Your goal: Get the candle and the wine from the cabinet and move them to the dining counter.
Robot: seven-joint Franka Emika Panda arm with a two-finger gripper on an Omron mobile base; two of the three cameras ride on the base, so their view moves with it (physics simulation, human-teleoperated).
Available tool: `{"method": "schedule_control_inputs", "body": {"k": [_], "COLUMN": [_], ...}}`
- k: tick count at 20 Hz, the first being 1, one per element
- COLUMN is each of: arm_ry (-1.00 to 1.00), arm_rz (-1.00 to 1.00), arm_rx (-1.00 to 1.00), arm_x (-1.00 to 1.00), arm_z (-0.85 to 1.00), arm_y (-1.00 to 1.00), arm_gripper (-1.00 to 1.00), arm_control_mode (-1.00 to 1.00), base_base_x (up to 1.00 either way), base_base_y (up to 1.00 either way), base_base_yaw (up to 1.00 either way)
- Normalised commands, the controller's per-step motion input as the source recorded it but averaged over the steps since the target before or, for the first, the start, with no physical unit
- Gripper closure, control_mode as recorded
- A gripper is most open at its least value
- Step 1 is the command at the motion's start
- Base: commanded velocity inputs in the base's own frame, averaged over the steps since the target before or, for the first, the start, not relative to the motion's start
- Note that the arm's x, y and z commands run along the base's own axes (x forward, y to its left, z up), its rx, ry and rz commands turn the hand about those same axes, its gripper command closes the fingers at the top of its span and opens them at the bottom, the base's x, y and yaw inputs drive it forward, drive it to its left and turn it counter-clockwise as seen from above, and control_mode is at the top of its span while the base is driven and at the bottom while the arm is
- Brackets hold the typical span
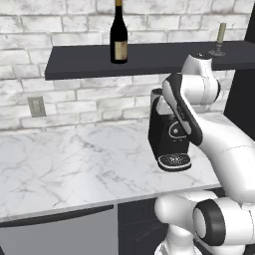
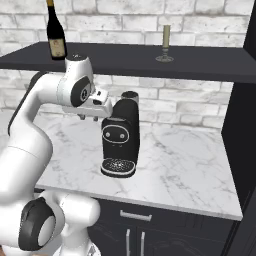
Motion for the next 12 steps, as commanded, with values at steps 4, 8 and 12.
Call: {"method": "schedule_control_inputs", "body": {"k": [4, 8, 12], "arm_ry": [-0.01, -0.15, -0.23], "arm_rz": [0.00, 0.00, 0.00], "arm_rx": [0.00, 0.00, 0.00], "arm_x": [-0.03, -0.19, -0.34], "arm_z": [0.06, 0.43, 0.64], "arm_y": [-0.01, 0.00, 0.14], "arm_gripper": [-1.00, -1.00, -1.00], "arm_control_mode": [-1.00, -1.00, -1.00], "base_base_x": [0.00, 0.00, 0.00], "base_base_y": [0.00, 0.00, 0.00], "base_base_yaw": [0.00, 0.00, 0.00]}}
